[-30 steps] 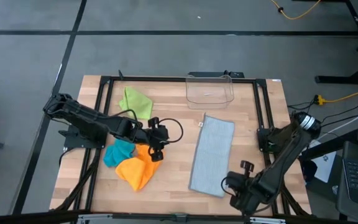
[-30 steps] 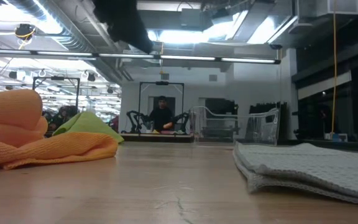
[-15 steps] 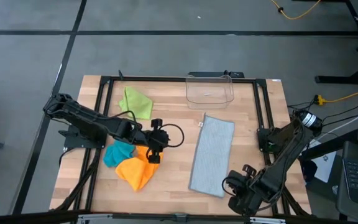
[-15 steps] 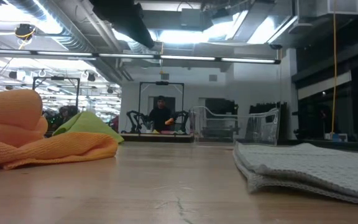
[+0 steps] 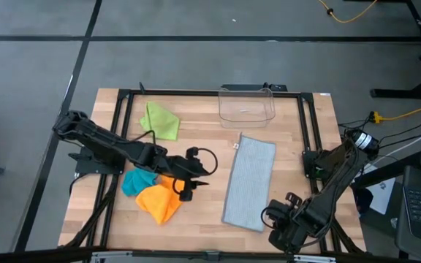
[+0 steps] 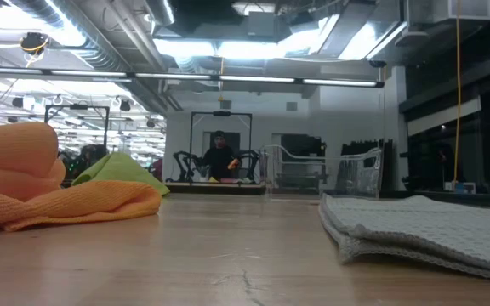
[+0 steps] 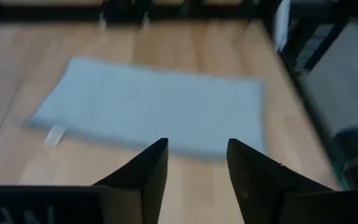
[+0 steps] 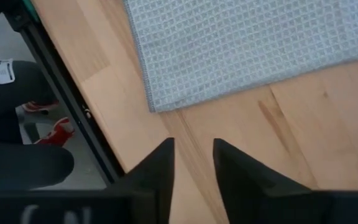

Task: Fold microfiber towels
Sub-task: Fold the gray microfiber

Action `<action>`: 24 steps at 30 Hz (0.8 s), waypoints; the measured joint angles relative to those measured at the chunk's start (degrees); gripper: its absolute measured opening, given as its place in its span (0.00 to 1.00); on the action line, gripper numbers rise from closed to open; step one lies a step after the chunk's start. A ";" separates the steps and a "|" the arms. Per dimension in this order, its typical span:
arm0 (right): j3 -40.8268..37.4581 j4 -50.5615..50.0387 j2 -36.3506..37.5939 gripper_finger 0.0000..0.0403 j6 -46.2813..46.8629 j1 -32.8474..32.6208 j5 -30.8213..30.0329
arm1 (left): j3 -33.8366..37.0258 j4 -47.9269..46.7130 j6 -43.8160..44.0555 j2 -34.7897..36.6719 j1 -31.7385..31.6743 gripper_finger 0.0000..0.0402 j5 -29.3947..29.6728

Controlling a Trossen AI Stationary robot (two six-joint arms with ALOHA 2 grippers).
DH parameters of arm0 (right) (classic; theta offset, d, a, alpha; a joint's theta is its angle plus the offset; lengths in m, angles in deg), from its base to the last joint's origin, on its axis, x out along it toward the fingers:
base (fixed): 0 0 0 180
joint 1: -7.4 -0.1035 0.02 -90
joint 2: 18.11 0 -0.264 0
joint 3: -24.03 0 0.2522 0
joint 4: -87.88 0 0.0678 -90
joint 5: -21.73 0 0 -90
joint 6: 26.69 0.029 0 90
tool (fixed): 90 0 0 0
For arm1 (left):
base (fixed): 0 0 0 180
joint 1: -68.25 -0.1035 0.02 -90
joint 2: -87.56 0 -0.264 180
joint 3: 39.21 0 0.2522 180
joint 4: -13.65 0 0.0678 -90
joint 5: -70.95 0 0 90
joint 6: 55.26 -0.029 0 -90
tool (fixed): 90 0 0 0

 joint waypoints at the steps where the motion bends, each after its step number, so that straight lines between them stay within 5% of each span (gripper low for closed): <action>1: 0.00 0.13 0.00 0.31 0.00 0.00 0.02 | -0.02 3.41 0.02 -1.05 0.49 0.41 -0.13; 12: 0.00 2.29 0.00 0.33 3.05 -0.90 3.01 | 0.00 21.46 -1.55 -6.16 3.71 0.41 1.38; 24: 0.00 6.33 0.00 0.33 3.16 -2.12 2.05 | 0.00 17.56 -4.83 -6.14 4.10 0.41 1.27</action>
